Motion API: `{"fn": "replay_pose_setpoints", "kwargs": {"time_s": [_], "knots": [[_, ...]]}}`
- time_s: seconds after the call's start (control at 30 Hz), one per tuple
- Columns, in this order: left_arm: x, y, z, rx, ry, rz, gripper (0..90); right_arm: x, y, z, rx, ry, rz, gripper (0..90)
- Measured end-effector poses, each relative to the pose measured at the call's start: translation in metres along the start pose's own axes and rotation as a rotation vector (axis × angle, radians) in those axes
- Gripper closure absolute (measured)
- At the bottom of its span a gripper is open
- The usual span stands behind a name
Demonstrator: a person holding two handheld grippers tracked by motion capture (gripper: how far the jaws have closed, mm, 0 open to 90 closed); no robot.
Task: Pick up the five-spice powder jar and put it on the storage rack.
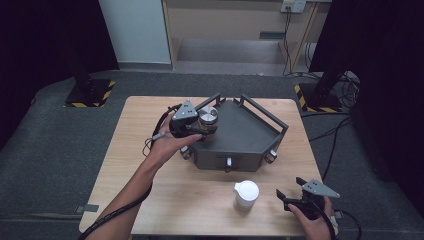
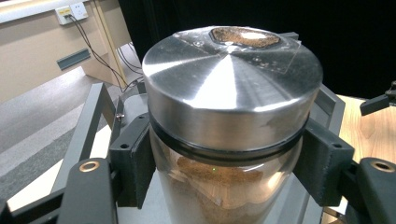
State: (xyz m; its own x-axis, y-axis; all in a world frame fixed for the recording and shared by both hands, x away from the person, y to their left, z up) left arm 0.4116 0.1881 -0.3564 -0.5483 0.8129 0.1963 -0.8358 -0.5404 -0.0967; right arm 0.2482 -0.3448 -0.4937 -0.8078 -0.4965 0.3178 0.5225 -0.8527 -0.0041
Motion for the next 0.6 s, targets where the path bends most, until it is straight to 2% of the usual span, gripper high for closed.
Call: {"fn": "replay_pose_setpoints", "kwargs": {"time_s": [0.6], "knots": [[-0.006, -0.002, -0.017, 0.02, -0.011, 0.013, 29.5, -0.001, 0.0, 0.0, -0.002, -0.005, 0.005, 7.8]]}}
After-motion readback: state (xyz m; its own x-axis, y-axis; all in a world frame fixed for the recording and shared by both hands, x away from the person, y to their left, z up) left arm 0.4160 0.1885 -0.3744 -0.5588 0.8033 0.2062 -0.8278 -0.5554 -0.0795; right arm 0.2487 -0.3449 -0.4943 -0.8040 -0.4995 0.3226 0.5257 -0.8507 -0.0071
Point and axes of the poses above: each handheld gripper's, and its own axes: x roughly backward along the jaws, z roughly out of its top, y roughly to its right, the point moved 5 cm from there along -x, roughly forward along the jaws, and after that the axes turned 8 degrees about y, right-handed, at the moved point
